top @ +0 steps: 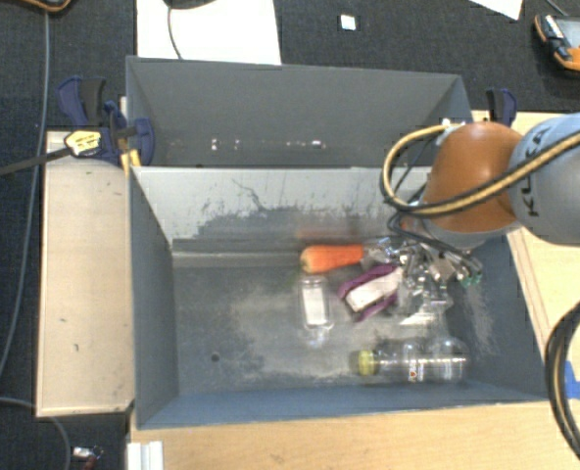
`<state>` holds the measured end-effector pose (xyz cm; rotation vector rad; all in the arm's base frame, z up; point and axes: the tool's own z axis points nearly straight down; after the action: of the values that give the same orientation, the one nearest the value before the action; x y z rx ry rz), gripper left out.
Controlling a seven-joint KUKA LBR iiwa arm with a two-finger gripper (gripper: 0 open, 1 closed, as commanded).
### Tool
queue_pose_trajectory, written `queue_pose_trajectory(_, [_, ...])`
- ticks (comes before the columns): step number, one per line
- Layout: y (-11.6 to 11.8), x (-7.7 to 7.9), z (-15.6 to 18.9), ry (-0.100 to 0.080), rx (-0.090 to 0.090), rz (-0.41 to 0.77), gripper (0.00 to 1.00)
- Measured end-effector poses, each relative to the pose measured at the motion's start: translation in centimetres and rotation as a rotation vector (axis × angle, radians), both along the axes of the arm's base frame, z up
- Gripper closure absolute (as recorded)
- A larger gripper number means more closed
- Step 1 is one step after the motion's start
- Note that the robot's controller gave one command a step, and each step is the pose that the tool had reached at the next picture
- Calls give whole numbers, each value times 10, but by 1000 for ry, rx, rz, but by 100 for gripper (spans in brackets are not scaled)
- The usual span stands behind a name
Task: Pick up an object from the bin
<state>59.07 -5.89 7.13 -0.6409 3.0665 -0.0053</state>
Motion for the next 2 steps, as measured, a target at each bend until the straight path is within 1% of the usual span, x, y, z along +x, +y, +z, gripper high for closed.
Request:
queue_pose_trajectory(1, [2, 0, 0, 2, 2, -24, 100])
queue_pose_trajectory(2, [3, -3, 37, 10, 4, -24, 100])
